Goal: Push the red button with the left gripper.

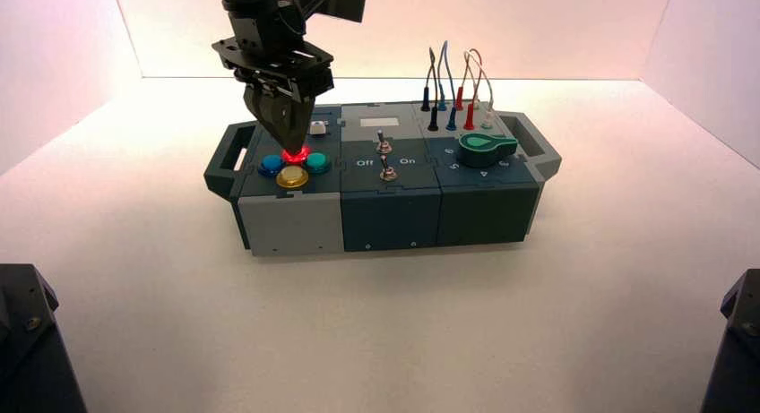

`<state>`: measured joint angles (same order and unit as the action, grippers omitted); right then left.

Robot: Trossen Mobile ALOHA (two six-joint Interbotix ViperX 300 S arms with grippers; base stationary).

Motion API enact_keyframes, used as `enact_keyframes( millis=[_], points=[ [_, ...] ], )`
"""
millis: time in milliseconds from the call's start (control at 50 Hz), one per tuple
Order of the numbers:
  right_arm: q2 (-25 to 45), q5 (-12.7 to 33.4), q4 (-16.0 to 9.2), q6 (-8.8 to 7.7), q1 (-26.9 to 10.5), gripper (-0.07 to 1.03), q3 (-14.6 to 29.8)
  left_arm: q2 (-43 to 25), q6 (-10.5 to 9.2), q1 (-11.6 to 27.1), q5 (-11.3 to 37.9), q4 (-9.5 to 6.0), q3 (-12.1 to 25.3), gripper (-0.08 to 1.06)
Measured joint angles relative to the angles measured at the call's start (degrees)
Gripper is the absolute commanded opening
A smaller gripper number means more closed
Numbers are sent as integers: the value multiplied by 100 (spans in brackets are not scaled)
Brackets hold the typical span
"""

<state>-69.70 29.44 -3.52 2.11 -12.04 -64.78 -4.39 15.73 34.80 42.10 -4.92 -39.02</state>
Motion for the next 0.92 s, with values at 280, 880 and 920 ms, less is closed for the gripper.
enact_keyframes(
  millis=[280, 880, 920],
  points=[
    [0, 0, -9, 0, 0, -2, 0, -62, 0, 0, 79, 26, 70, -3],
    [97, 176, -62, 9, -9, -2, 0, 1389, -167, -26, 624, 44, -149, -3],
    [97, 185, -62, 0, -9, -2, 0, 1389, -167, -35, 624, 44, -167, -3]
  ],
)
